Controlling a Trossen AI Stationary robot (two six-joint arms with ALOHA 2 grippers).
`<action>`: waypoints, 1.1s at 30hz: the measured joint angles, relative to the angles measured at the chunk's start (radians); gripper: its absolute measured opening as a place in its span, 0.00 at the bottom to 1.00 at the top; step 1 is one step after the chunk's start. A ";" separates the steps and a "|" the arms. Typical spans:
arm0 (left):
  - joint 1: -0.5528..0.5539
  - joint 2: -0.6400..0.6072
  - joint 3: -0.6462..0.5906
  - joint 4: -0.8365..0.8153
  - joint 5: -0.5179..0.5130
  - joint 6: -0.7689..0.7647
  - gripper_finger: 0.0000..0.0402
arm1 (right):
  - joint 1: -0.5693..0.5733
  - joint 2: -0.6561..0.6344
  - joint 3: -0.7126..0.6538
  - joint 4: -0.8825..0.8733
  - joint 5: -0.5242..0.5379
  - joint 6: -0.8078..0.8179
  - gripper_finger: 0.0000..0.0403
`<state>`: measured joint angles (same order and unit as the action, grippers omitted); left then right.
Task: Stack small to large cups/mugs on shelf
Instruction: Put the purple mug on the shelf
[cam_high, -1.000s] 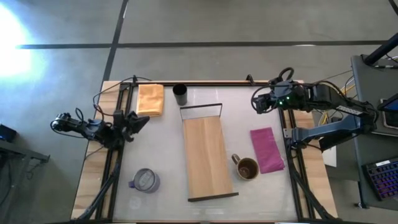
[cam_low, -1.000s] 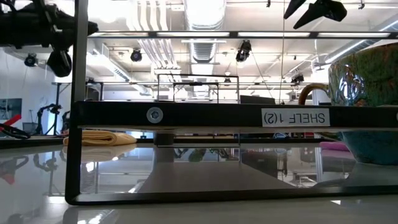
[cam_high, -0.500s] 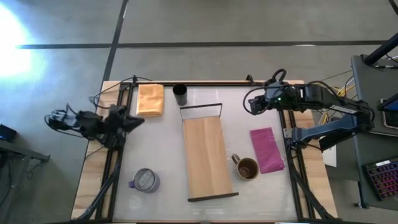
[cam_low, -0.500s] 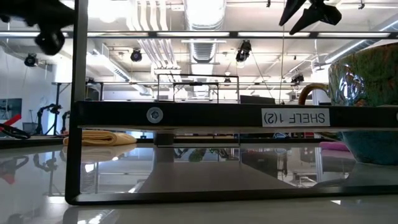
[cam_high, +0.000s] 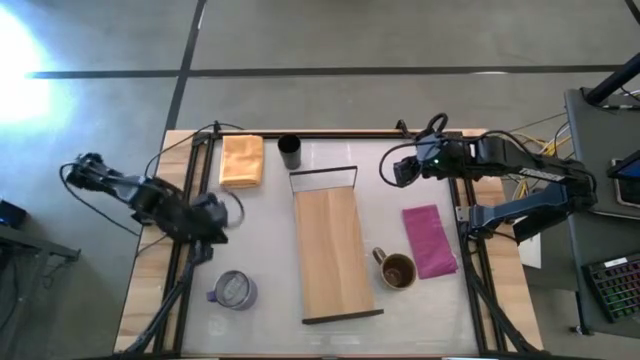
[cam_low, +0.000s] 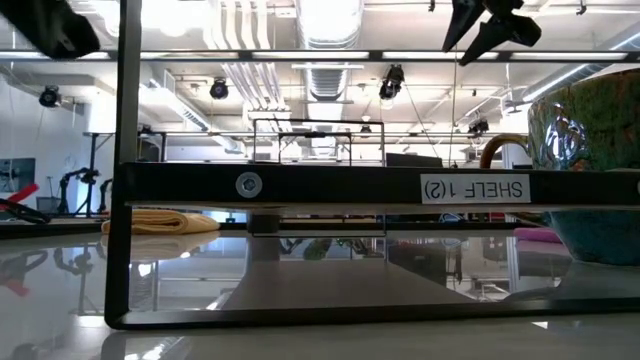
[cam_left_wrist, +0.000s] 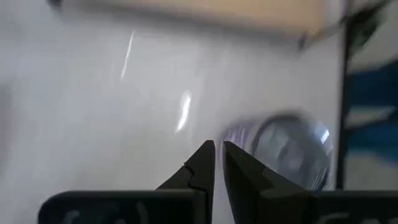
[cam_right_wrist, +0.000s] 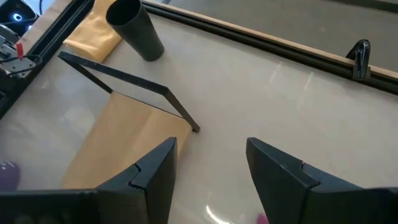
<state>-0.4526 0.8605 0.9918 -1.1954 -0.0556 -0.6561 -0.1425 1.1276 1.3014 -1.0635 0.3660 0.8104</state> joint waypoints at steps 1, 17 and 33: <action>-0.038 0.026 0.015 -0.024 -0.007 -0.031 0.04 | 0.000 0.001 0.000 -0.001 0.000 -0.003 0.46; -0.769 0.300 0.079 -0.057 -0.321 -0.972 0.04 | 0.000 0.044 0.000 0.044 0.000 -0.109 0.46; -0.796 0.467 0.078 -0.029 -0.138 -1.118 0.30 | 0.000 0.052 0.000 0.051 0.000 -0.114 0.46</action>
<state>-1.2484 1.3274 1.0703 -1.2248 -0.1935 -1.7741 -0.1425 1.1801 1.3010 -1.0121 0.3664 0.6963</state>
